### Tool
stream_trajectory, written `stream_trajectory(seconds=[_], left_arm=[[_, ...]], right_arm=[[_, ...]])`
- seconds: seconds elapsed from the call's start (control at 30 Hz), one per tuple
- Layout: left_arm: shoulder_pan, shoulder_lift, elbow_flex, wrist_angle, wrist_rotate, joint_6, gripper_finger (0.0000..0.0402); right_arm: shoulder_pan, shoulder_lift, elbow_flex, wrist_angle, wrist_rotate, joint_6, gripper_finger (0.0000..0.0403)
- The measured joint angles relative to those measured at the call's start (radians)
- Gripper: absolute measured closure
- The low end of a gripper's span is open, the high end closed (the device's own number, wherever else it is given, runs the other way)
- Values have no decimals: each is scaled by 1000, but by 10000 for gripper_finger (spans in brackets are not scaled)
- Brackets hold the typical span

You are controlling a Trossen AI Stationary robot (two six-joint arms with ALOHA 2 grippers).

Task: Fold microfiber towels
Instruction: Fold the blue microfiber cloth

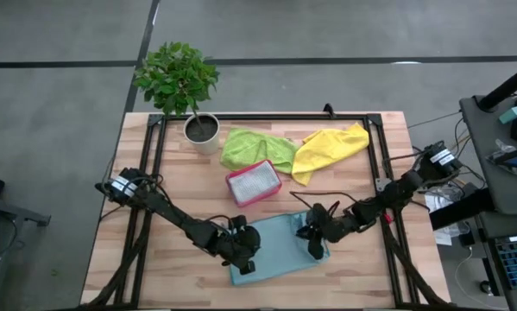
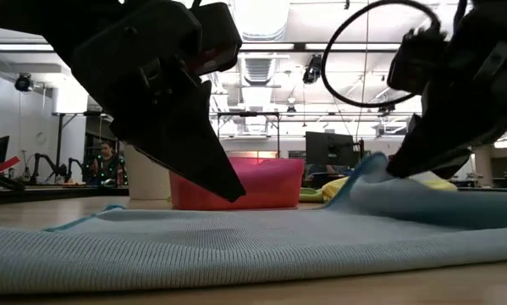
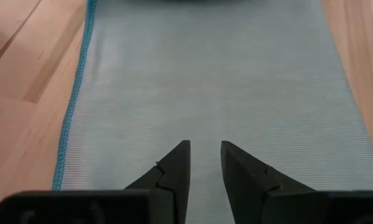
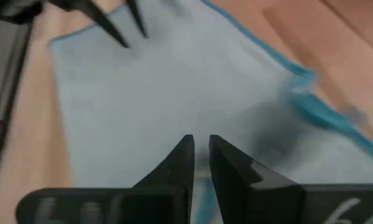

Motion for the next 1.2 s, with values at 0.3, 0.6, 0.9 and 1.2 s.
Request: stream_trajectory(seconds=[0.3,0.6,0.9,1.2], left_arm=[[0,0,0,0,0,0,327],[1,0,-1,0,0,0,327],[11,0,0,4,0,0,327],[12,0,0,5,0,0,327]], right_arm=[[23,36,32,-35,0,-14,360],[-15,-146,55,-422,85,16,360],[-136,-215,42,-500,44,-57,299],[-220,-182,37,-483,-69,-203,211]])
